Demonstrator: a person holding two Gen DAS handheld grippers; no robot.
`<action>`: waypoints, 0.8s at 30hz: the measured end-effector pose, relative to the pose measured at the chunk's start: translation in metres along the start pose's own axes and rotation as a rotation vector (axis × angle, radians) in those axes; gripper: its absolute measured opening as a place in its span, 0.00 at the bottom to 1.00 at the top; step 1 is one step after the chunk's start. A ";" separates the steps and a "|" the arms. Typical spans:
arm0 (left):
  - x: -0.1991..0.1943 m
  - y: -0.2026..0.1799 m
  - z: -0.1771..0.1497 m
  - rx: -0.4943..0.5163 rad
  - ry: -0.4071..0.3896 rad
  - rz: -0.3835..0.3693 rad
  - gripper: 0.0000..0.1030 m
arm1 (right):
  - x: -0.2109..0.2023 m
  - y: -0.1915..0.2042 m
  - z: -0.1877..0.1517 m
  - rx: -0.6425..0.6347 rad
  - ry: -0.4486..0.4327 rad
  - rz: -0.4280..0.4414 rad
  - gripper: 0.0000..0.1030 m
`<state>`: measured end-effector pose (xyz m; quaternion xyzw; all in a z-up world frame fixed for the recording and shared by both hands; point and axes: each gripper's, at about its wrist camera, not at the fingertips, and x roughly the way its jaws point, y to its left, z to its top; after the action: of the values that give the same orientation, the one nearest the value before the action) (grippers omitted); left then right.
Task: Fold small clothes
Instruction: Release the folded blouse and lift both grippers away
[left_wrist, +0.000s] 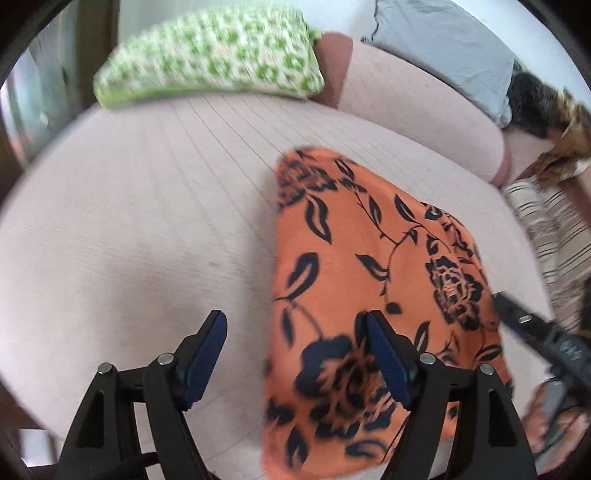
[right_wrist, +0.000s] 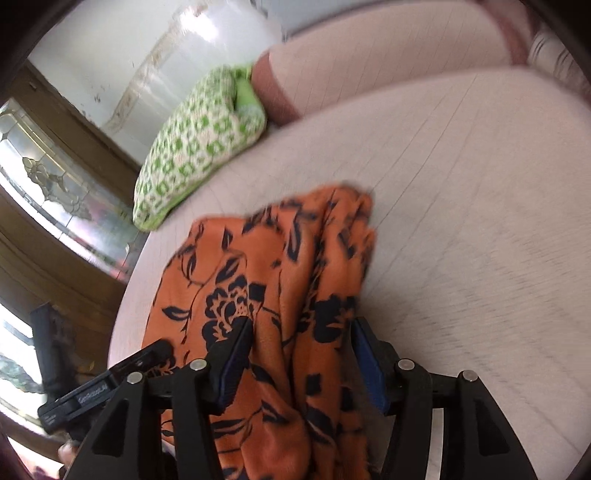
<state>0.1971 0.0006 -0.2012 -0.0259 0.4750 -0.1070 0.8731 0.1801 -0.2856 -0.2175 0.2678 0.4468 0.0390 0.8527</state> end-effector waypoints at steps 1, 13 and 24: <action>-0.010 -0.002 -0.002 0.013 -0.024 0.039 0.76 | -0.012 0.002 -0.002 -0.015 -0.043 -0.027 0.57; -0.144 -0.018 0.000 0.054 -0.334 0.244 0.82 | -0.115 0.065 -0.048 -0.203 -0.261 -0.175 0.59; -0.236 -0.034 0.005 0.103 -0.543 0.300 0.92 | -0.191 0.136 -0.053 -0.329 -0.430 -0.179 0.61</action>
<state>0.0716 0.0170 0.0007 0.0609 0.2168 0.0099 0.9743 0.0481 -0.2061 -0.0332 0.0875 0.2650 -0.0220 0.9600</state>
